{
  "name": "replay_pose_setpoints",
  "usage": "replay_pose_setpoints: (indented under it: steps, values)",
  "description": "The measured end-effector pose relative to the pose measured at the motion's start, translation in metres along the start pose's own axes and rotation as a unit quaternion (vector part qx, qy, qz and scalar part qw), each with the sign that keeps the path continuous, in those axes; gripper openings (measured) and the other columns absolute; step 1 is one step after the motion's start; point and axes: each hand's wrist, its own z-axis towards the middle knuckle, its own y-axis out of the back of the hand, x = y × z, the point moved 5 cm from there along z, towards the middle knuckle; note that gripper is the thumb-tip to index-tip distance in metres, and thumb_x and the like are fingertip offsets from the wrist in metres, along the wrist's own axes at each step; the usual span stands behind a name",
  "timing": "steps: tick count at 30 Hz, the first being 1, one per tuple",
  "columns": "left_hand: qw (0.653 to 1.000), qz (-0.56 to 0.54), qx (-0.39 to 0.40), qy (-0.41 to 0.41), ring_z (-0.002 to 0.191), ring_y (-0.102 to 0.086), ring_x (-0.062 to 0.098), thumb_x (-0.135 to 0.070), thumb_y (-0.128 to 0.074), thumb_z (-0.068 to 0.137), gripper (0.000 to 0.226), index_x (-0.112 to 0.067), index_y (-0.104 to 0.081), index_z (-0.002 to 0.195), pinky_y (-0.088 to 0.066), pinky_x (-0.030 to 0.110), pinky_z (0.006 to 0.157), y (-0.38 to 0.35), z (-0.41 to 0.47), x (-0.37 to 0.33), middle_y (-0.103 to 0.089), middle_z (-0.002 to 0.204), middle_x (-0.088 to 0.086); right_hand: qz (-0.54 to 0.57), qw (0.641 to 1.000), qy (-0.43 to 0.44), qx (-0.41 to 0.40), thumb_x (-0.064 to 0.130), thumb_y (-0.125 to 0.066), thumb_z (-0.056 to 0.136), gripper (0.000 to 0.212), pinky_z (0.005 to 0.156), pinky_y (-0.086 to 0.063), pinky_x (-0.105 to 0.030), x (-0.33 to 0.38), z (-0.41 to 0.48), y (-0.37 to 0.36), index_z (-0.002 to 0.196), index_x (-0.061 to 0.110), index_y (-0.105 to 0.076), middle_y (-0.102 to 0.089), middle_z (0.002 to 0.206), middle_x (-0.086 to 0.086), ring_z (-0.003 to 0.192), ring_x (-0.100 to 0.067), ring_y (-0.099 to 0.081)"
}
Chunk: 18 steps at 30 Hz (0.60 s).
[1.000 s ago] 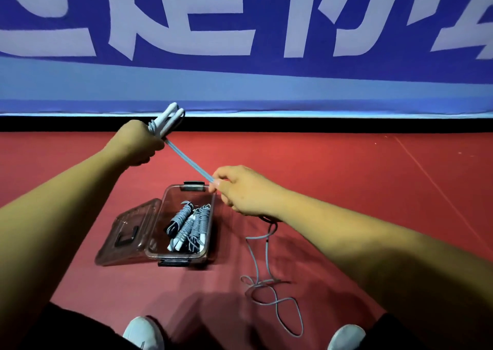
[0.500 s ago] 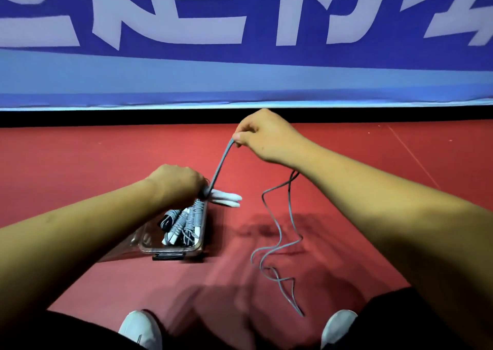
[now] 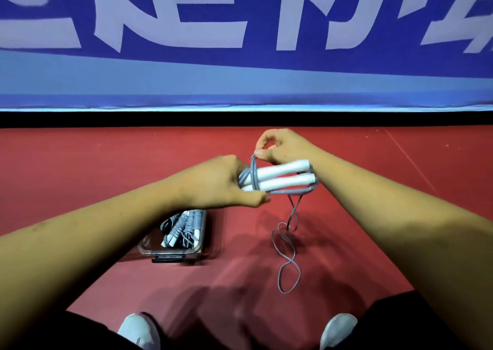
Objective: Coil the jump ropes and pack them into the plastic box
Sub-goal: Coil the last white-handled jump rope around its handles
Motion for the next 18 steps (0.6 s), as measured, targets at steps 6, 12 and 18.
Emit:
replay_pose_setpoints:
  steps: [6, 12, 18]
  values:
    - [0.96, -0.229, -0.146, 0.066, 0.042, -0.034, 0.016, -0.013, -0.07, 0.087, 0.021, -0.016, -0.052, 0.098, -0.029, 0.022, 0.041, 0.032, 0.003, 0.025, -0.046, 0.049, -0.001, 0.148, 0.98, -0.126, 0.031, 0.016, -0.051, 0.097, 0.017, 0.044, -0.024, -0.019, -0.007, -0.015, -0.032, 0.081, 0.022, -0.049, -0.041, 0.059, -0.002, 0.042, -0.01, -0.031]
    - [0.938, -0.304, -0.151, 0.074, 0.04, -0.028, 0.014, -0.002, -0.063, 0.09, 0.035, -0.028, -0.059, 0.113, -0.022, 0.017, 0.04, 0.053, 0.003, 0.045, -0.038, 0.052, 0.007, 0.227, 0.962, -0.128, 0.082, 0.02, -0.046, 0.102, 0.016, 0.041, -0.023, -0.016, 0.01, -0.026, -0.049, 0.086, 0.022, -0.046, -0.038, 0.062, -0.004, 0.041, -0.01, -0.028]
    - [0.945, -0.188, -0.215, 0.156, 0.04, -0.036, 0.018, -0.003, -0.064, 0.085, 0.019, -0.015, -0.049, 0.087, -0.028, 0.021, 0.039, 0.075, 0.002, 0.084, -0.048, 0.059, 0.015, 0.089, 0.99, -0.066, 0.086, 0.017, -0.055, 0.097, 0.006, 0.041, -0.04, -0.02, 0.025, -0.047, -0.04, 0.101, 0.012, -0.054, -0.046, 0.061, -0.006, 0.041, -0.014, -0.047]
